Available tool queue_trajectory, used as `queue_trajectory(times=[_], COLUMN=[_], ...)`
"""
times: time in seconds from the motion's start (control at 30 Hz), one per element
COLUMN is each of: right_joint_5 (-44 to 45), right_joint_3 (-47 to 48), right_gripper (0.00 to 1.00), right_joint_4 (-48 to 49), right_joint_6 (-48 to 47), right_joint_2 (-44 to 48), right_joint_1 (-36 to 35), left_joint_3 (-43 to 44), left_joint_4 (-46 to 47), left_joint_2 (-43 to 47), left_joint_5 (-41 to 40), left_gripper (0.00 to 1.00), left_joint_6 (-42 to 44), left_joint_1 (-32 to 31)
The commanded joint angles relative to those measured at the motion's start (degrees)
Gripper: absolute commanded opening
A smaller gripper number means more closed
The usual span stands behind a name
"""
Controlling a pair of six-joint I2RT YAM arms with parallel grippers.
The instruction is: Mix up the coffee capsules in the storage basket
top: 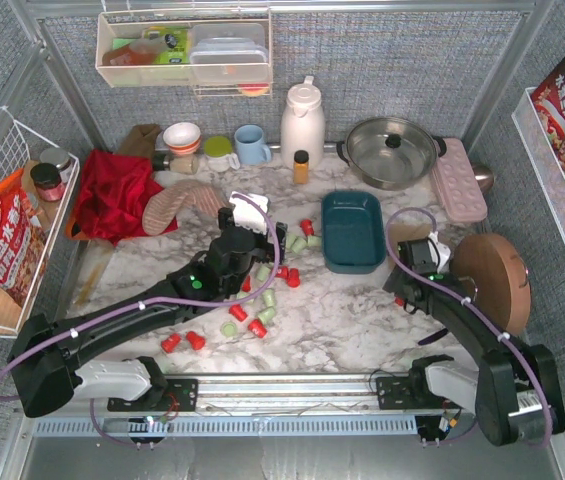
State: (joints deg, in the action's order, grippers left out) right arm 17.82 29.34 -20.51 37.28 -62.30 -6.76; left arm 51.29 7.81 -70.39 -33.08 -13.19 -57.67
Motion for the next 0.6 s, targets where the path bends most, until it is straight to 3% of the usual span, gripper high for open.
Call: queue_trajectory(times=[0.0, 0.47, 0.57], right_joint_5=[0.65, -0.42, -0.92], right_joint_3=[1.83, 5.16, 5.39], right_gripper=[0.61, 0.47, 0.39], right_joint_4=[0.56, -0.77, -0.62], right_joint_6=[-1.12, -1.33, -2.02], right_joint_2=[-3.66, -10.59, -10.71], right_joint_1=[0.11, 0.57, 0.51], left_joint_3=[-0.04, 0.1, -0.02], left_joint_4=[2.11, 2.12, 2.07], left_joint_2=[0.27, -0.06, 0.07], left_joint_5=[-0.53, -0.81, -1.0], left_gripper=[0.99, 0.99, 0.99], left_joint_6=[0.62, 0.93, 1.05], left_joint_1=[-0.07, -0.07, -0.07])
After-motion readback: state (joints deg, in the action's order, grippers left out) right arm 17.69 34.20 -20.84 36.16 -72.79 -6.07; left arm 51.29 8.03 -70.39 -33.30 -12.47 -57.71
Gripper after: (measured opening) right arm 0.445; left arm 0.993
